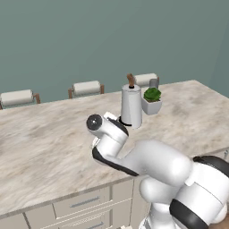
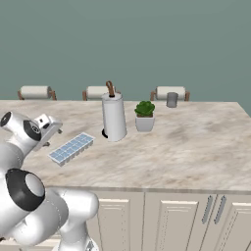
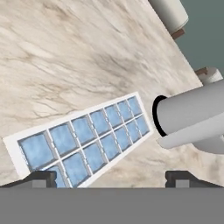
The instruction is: Open the freezer door, pick up the ice cube tray from the freezer, and place it on the dining counter.
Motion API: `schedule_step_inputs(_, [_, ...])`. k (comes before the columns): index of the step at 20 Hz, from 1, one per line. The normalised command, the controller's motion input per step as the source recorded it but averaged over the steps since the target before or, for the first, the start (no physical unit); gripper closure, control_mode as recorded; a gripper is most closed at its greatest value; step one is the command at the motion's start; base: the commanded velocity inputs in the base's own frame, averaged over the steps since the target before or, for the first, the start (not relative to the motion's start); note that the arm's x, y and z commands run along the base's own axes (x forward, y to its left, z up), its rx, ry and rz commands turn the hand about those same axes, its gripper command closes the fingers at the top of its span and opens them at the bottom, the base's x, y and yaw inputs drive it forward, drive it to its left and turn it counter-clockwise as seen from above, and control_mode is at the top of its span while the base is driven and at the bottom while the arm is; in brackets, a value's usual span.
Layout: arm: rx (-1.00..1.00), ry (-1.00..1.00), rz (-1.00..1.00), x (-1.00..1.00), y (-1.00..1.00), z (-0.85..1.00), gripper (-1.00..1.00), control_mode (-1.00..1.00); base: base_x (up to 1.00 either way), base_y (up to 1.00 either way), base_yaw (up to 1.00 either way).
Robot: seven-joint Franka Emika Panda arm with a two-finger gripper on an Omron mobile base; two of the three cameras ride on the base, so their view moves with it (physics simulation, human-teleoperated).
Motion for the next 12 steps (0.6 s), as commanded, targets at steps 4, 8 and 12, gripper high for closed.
schedule_step_inputs(4, [0.05,0.0,-0.01,-0.08,-0.37,0.62,-1.0,-1.0,0.0,0.0,0.0])
schedule_step_inputs(8, [0.11,0.0,-0.06,-0.15,-0.47,0.54,-1.0,-1.0,0.0,0.0,0.0])
schedule_step_inputs(12, [0.13,0.0,-0.08,-0.27,-0.51,0.54,-1.0,-1.0,0.0,0.0,0.0])
